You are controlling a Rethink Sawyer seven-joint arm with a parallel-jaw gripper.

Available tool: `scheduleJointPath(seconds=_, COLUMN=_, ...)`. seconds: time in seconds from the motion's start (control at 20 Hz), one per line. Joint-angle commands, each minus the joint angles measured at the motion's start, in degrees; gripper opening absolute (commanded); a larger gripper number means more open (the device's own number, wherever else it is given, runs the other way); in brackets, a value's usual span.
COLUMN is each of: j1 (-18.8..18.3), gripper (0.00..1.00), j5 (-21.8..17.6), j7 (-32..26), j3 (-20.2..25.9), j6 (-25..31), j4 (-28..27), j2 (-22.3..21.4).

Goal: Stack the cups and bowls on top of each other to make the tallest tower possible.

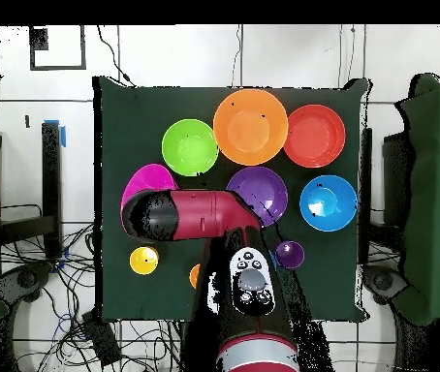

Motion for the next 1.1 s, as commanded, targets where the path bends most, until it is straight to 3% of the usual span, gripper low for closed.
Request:
scheduleJointPath(seconds=0.05, j1=-2.1, gripper=0.0, j5=-4.6, j7=-3.2, j3=5.8, j6=-4.3, j4=4.4, j2=0.6)
scheduleJointPath(seconds=1.1, j1=-3.8, gripper=0.0, j5=-7.0, j7=-2.2, j3=7.7, j6=-6.3, j4=5.5, j2=1.2)
